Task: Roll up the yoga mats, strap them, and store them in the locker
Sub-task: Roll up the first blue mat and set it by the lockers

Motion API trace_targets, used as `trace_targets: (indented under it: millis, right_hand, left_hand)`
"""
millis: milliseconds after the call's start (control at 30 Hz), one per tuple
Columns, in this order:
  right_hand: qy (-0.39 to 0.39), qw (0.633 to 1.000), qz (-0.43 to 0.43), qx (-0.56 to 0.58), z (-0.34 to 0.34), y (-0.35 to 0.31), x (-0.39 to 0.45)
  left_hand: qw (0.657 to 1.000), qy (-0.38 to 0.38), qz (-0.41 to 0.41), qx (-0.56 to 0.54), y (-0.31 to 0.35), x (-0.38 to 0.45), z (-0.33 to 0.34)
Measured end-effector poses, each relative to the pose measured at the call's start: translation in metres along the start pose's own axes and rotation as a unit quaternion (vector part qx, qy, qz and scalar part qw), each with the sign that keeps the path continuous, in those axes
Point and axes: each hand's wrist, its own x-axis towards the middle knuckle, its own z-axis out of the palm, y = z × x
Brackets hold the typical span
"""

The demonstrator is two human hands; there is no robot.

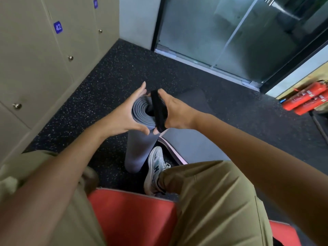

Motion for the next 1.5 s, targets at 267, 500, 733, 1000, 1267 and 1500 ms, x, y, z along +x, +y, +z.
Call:
trace_targets:
  millis: [267,500,733,1000,1267,1500]
  right_hand:
    - [-0.026,0.999,0.002,-0.046,-0.003,-0.012,0.008]
    - [-0.018,0.998,-0.009,-0.051,-0.003,-0.021,0.004]
    - [0.012,0.999,-0.032,-0.031,0.003,-0.028,0.003]
    - [0.027,0.999,-0.031,-0.026,0.011,-0.028,0.008]
    - [0.042,0.997,-0.051,-0.029,0.022,-0.033,0.011]
    - [0.045,0.997,-0.055,-0.028,0.032,-0.039,0.012]
  left_hand:
    - [0.979,0.168,-0.046,-0.108,0.016,-0.004,0.005]
    - [0.976,0.177,-0.055,-0.113,0.021,0.006,0.021]
    - [0.954,0.29,-0.058,-0.043,0.037,0.002,0.035]
    - [0.918,0.34,-0.023,0.203,0.054,-0.019,0.029]
    - [0.899,0.244,-0.001,0.365,0.067,-0.04,0.021]
    - [0.855,0.27,-0.042,0.44,0.067,-0.05,-0.003]
